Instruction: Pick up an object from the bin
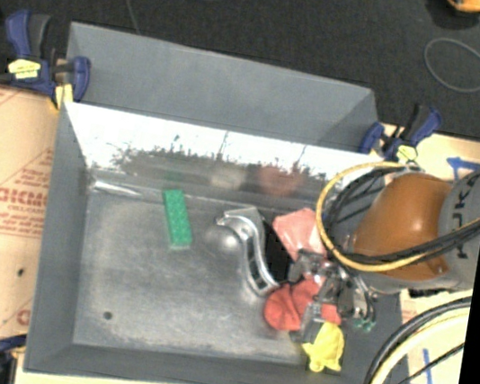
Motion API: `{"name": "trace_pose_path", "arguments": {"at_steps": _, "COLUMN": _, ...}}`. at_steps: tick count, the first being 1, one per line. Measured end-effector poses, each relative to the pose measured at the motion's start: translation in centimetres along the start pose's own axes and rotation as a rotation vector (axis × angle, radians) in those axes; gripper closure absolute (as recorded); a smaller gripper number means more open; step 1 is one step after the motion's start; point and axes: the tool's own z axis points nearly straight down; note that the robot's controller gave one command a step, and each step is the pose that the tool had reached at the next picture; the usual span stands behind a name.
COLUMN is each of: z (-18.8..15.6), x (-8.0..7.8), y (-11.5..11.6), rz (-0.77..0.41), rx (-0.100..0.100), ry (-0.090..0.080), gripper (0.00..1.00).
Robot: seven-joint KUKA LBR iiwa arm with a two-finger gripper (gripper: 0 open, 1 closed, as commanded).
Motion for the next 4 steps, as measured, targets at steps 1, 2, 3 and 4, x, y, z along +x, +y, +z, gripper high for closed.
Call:
{"name": "trace_pose_path", "arguments": {"at_steps": 1, "z": 1.6, "x": 1.1, "y": -1.8, "rz": -0.159, "rx": 0.001, "ry": -0.001, "gripper": 1.0}}
{"name": "trace_pose_path", "arguments": {"at_steps": 2, "z": 1.6, "x": 1.1, "y": -1.8, "rz": -0.16, "rx": 0.002, "ry": -0.001, "gripper": 1.0}}
{"name": "trace_pose_path", "arguments": {"at_steps": 3, "z": -3.4, "x": 1.6, "y": -2.0, "rz": -0.181, "rx": 0.0, "ry": 0.004, "gripper": 1.0}}
{"name": "trace_pose_path", "arguments": {"at_steps": 4, "z": -5.4, "x": 1.4, "y": -2.2, "rz": -0.191, "rx": 0.005, "ry": -0.012, "gripper": 1.0}}
